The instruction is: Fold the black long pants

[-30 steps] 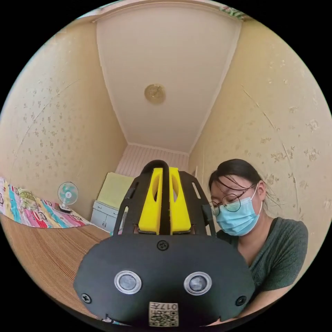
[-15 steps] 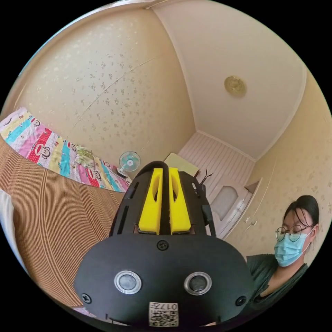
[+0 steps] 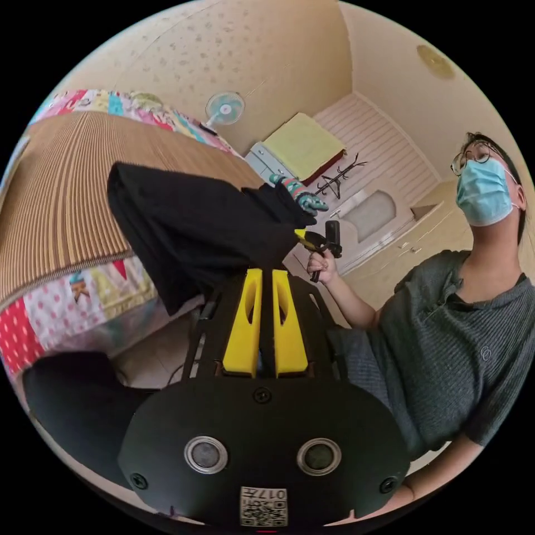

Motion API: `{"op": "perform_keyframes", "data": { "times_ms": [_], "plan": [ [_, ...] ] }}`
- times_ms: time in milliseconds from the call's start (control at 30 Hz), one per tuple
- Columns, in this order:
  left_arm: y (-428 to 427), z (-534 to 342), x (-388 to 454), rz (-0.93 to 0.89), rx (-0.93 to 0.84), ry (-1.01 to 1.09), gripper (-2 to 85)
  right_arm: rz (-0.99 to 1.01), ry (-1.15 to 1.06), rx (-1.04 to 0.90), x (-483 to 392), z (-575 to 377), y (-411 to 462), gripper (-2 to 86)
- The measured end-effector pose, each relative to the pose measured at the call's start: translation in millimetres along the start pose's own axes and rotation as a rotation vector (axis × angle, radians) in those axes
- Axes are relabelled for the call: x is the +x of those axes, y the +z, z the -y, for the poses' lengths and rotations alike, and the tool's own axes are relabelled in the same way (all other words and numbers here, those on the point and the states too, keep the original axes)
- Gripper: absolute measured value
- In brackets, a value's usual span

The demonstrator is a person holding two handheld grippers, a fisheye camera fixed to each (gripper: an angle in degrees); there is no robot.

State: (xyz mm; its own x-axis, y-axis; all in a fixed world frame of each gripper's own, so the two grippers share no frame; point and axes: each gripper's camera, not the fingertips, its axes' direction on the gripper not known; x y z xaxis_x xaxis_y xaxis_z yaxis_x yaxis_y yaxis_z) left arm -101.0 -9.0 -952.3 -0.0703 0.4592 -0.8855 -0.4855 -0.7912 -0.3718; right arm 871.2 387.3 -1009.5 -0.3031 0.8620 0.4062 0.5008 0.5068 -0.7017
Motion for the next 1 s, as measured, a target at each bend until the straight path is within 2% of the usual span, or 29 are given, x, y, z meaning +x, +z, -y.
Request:
{"op": "perform_keyframes", "data": {
  "times_ms": [67, 133, 200, 300, 400, 433, 467, 567, 667, 833, 900, 1000],
  "plan": [
    [-6, -11, -20, 0.021, 0.055, -0.101, 4.4, -0.104, 0.110, -0.092, 19, -15, 5, 4.5],
    [-29, -10, -46, -0.024, 0.216, -0.158, 7.9, -0.193, 0.154, -0.126, 31, -9, 0, 6.2],
    [-35, 4, -68, -0.023, 0.267, -0.207, 12.3, -0.208, 0.155, -0.086, 39, 8, -11, 11.4],
    [-17, 41, -102, 0.020, 0.250, -0.306, 19.4, -0.135, 0.197, -0.112, 70, 47, -2, 16.1],
    [17, 74, -120, 0.030, 0.158, -0.352, 23.8, 0.096, 0.280, -0.208, 116, 77, 35, 18.4],
    [22, 81, -121, 0.076, 0.147, -0.354, 23.6, 0.197, 0.297, -0.240, 129, 85, 50, 19.1],
    [23, 83, -120, 0.101, 0.141, -0.351, 23.5, 0.211, 0.314, -0.251, 138, 91, 59, 18.9],
    [29, 92, -116, 0.189, 0.081, -0.306, 20.6, 0.144, 0.285, -0.314, 141, 105, 61, 18.2],
    [43, 95, -127, 0.083, 0.040, -0.318, 19.1, 0.175, 0.264, -0.332, 144, 109, 58, 17.8],
    [50, 94, -132, 0.139, 0.084, -0.334, 15.7, 0.131, 0.248, -0.315, 136, 102, 64, 12.5],
    [47, 92, -134, 0.098, 0.088, -0.324, 12.3, 0.153, 0.250, -0.292, 129, 94, 69, 9.2],
    [35, 90, -130, 0.019, 0.097, -0.296, 7.8, 0.332, 0.256, -0.166, 122, 76, 68, 6.7]
  ]
}}
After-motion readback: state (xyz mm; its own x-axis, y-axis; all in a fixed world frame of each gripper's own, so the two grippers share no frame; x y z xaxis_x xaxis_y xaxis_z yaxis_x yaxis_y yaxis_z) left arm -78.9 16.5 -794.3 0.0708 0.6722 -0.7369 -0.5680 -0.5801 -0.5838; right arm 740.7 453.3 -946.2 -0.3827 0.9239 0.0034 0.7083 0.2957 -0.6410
